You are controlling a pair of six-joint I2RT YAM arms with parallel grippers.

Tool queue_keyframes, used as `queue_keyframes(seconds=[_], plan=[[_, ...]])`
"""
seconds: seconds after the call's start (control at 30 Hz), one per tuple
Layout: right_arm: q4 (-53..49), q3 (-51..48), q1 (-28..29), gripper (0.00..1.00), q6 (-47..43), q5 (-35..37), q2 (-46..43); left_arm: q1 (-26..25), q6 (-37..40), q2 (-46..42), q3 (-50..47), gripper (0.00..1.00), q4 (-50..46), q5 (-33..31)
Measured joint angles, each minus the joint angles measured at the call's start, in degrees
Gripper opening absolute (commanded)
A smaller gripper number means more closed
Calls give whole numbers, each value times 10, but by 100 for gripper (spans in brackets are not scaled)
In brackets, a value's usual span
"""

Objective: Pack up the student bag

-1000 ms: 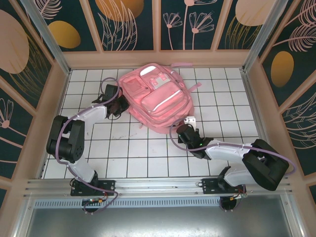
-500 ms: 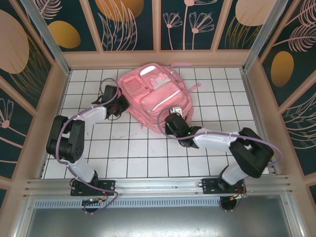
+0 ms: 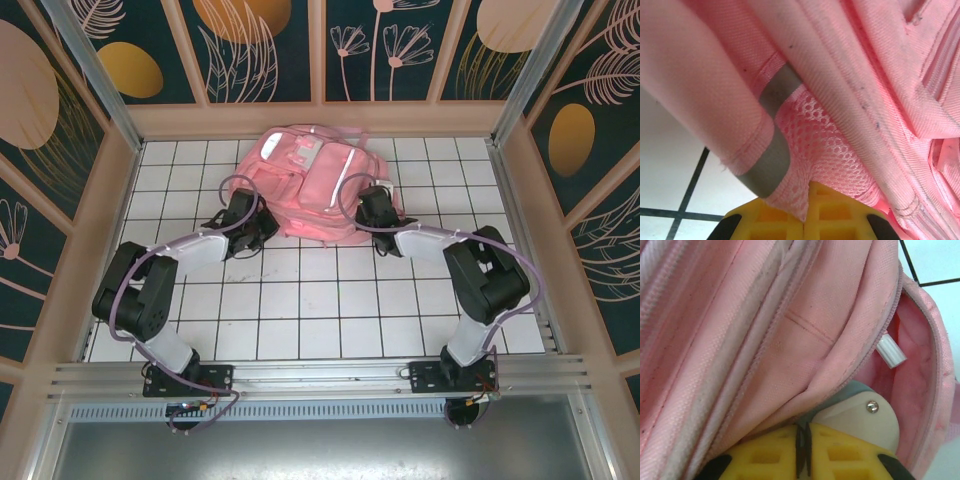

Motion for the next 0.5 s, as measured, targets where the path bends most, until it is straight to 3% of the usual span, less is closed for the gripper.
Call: queue_keyframes(seconds=[0.13,0.23,0.5], plan=[[-14,-11,4,27,2,-5,-19,-1,-13,18,1,0,9,-7],[-25,-37,23,39,6,5,-51,-1,-23,47,11,0,11,-11],[-20,-96,145,44,45,27,-118,-3,-40,74,34,0,8,-23]])
